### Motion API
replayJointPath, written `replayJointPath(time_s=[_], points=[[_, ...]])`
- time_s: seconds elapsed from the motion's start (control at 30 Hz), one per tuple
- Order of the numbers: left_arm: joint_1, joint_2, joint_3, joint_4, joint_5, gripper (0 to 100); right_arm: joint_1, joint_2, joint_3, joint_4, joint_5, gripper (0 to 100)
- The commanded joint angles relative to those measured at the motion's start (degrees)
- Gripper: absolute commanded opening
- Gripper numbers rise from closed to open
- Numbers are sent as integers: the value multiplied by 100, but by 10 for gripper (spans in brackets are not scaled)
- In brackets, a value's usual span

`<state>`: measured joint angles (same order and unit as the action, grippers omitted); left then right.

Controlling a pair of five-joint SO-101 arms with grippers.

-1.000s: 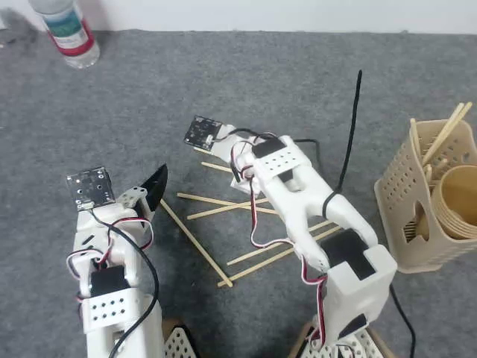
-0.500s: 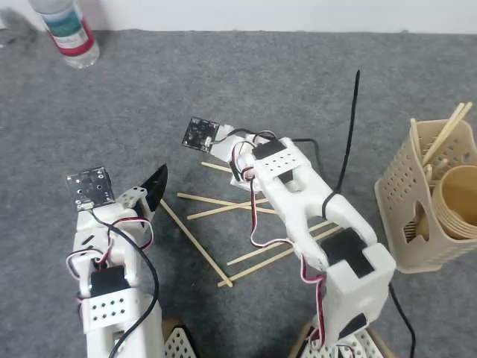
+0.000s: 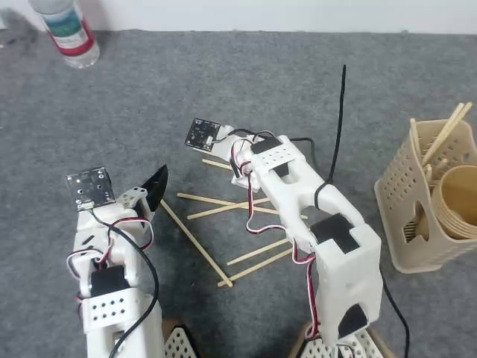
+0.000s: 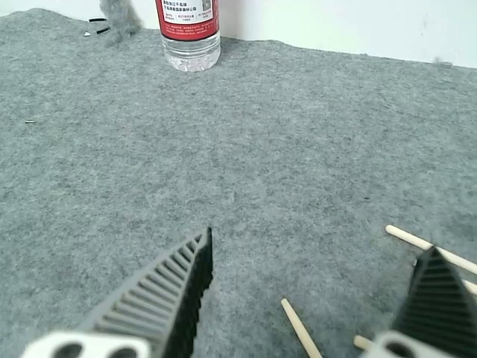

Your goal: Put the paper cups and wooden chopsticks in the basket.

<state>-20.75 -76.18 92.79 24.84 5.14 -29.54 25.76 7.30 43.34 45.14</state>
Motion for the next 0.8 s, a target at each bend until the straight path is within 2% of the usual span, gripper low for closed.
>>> replayJointPath(time_s=[0.0,0.1,0.23,0.3,0.6,0.77], points=[[35,-79,-110,35,-44,386,110,-13,-255,40,62,122],[35,-79,-110,35,-44,386,110,-4,-255,40,70,110],[35,-79,-119,35,-44,386,119,-4,-255,40,70,2],[35,-79,-119,35,-44,386,119,-4,-246,40,70,28],[44,-79,-119,26,-44,386,127,-40,-229,75,62,8],[44,-79,-127,9,-44,386,-84,-593,-220,796,-35,8]])
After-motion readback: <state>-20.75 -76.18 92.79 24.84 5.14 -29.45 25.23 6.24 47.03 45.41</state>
